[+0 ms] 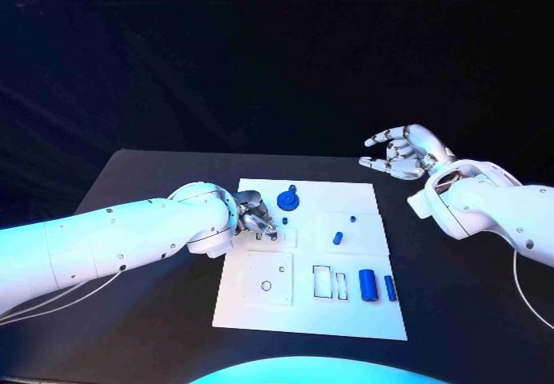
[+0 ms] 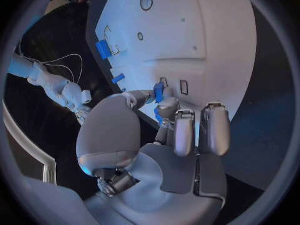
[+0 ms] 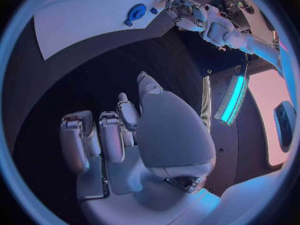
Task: Assemble the parts on the task board
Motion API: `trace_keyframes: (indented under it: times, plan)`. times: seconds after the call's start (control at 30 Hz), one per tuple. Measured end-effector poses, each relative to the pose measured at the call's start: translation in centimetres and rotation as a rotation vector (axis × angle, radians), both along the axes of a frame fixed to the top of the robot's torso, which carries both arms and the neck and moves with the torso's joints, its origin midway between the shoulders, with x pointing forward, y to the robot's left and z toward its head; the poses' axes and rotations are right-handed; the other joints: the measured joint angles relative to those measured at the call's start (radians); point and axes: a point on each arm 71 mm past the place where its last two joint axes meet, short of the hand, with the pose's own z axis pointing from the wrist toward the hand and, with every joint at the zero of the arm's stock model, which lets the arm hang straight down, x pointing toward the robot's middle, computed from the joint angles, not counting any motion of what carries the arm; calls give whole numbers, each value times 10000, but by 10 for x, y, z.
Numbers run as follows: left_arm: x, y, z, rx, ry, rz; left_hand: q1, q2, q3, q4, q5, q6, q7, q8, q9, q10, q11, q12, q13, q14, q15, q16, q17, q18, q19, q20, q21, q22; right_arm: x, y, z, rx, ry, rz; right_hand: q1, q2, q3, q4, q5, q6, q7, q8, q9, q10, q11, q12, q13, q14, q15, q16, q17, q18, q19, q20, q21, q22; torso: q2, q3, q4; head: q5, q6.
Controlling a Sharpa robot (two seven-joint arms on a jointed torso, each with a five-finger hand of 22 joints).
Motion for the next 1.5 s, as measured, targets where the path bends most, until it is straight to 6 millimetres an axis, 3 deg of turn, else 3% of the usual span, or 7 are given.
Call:
trace_keyframes:
  times: [1.5]
  plan:
    - [2,-3,-3,611,-30,-568,-19,-19,-28,-29,41,75,-31,-18,1,-2,2,0,-4,-1,2,0,-4,0,-1,0,-1,26,0,0,-2,-20,59,31,0,0,0,0,-1,0,0,0,1,0,0,0,0,0,0,0,6,1,0,0,0,-4,3,-13,-5,22,-46]
